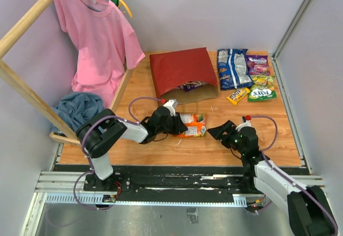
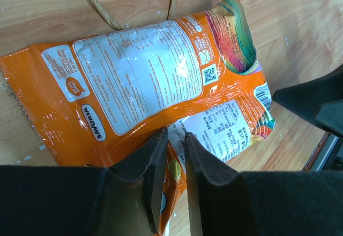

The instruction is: Take the snacks out of the paper bag

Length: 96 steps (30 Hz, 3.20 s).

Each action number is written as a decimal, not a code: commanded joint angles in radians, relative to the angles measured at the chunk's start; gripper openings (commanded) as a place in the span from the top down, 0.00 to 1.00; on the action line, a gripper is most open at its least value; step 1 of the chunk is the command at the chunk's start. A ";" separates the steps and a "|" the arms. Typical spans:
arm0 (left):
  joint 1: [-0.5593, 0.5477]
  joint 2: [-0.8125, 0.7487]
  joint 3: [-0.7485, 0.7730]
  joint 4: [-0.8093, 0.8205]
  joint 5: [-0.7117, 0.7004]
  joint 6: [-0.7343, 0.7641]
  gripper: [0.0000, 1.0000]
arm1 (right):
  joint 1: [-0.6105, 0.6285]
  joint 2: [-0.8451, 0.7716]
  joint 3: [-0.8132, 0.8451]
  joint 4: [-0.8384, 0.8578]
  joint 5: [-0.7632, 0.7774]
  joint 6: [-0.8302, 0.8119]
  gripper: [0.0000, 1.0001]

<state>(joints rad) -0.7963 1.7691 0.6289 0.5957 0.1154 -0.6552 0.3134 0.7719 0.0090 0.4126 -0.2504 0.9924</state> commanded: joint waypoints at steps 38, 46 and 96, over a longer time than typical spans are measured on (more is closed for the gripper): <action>0.000 0.050 -0.068 -0.332 -0.065 0.060 0.72 | -0.015 0.978 -0.038 1.159 -0.305 0.291 0.91; 0.000 0.041 -0.077 -0.336 -0.077 0.060 0.73 | -0.030 0.813 -0.049 0.902 -0.397 0.214 0.99; -0.027 0.050 -0.150 0.003 0.297 -0.104 0.30 | -0.269 0.251 0.428 -0.728 -0.316 -0.553 0.99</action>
<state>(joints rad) -0.8097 1.7226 0.4908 0.7574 0.3805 -0.7582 0.0559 1.0477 0.4053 -0.3122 -0.5568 0.4206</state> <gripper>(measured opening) 0.708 0.055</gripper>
